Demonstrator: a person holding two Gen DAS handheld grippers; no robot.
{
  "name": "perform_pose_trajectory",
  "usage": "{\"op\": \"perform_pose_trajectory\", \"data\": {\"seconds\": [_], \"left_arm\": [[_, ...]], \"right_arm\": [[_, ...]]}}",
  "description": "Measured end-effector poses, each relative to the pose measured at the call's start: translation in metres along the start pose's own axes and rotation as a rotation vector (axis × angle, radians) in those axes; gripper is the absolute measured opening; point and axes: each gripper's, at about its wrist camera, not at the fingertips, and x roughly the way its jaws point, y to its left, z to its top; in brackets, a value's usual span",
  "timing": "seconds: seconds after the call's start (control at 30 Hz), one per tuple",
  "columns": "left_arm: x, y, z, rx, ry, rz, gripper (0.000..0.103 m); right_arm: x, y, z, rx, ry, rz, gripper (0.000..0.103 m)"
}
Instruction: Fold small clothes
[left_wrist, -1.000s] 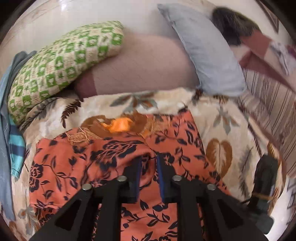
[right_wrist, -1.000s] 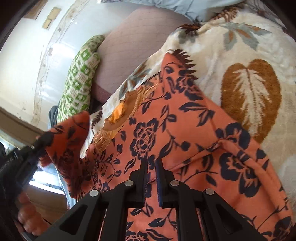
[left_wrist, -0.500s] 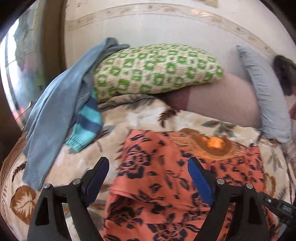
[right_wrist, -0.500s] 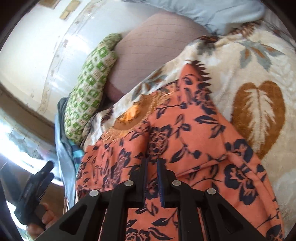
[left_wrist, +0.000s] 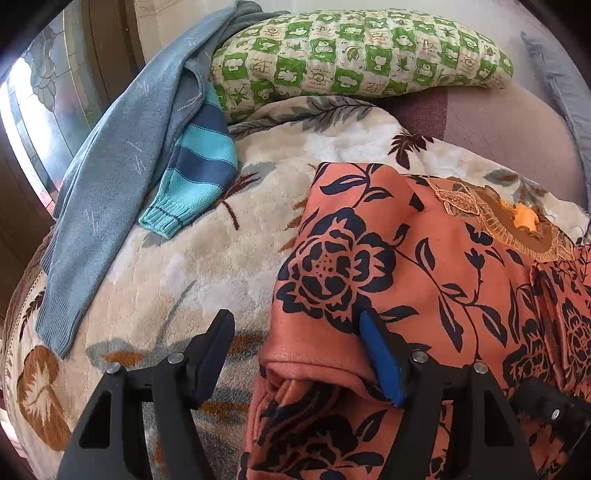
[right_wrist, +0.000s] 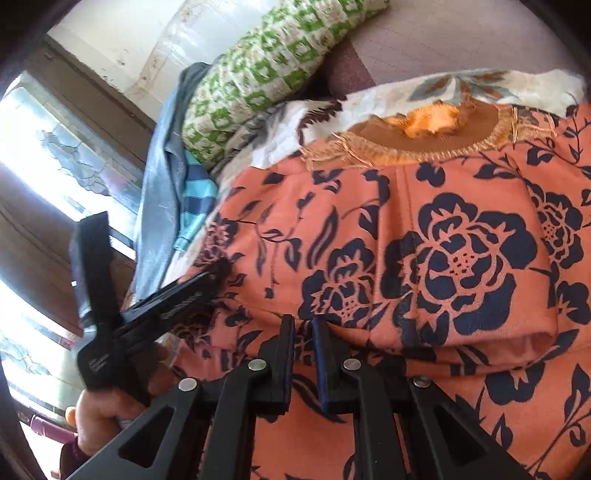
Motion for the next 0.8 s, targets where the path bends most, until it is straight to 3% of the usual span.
{"op": "perform_pose_trajectory", "data": {"seconds": [0.03, 0.1, 0.23, 0.3, 0.4, 0.5, 0.57, 0.67, 0.8], "left_arm": [[0.001, 0.001, -0.001, -0.007, 0.005, -0.006, 0.072], [0.001, 0.004, 0.001, -0.029, 0.021, -0.019, 0.072], [0.000, 0.004, 0.001, -0.028, 0.026, -0.008, 0.072], [-0.002, 0.003, 0.001, -0.025, 0.024, 0.001, 0.071], [-0.007, 0.005, 0.002, -0.040, 0.015, 0.012, 0.071], [-0.023, 0.004, 0.004, -0.024, -0.053, 0.049, 0.070], [-0.024, 0.001, 0.005, 0.007, -0.062, 0.061, 0.070], [-0.003, 0.001, -0.001, 0.012, 0.018, 0.079, 0.070], [-0.018, 0.004, 0.004, -0.008, -0.033, 0.076, 0.070]], "right_arm": [[-0.007, -0.008, 0.005, 0.026, -0.029, -0.004, 0.010], [-0.037, -0.026, 0.018, 0.063, -0.141, -0.135, 0.010], [-0.113, -0.097, 0.029, 0.308, -0.417, -0.344, 0.010], [-0.142, -0.126, 0.025, 0.412, -0.502, -0.383, 0.013], [-0.151, -0.136, 0.026, 0.422, -0.496, -0.333, 0.013], [-0.135, -0.114, 0.036, 0.314, -0.425, -0.241, 0.013], [-0.113, -0.101, 0.041, 0.243, -0.335, -0.228, 0.013], [-0.068, -0.115, 0.032, 0.285, -0.132, -0.296, 0.014], [-0.083, -0.103, 0.033, 0.251, -0.186, -0.276, 0.015]]}}
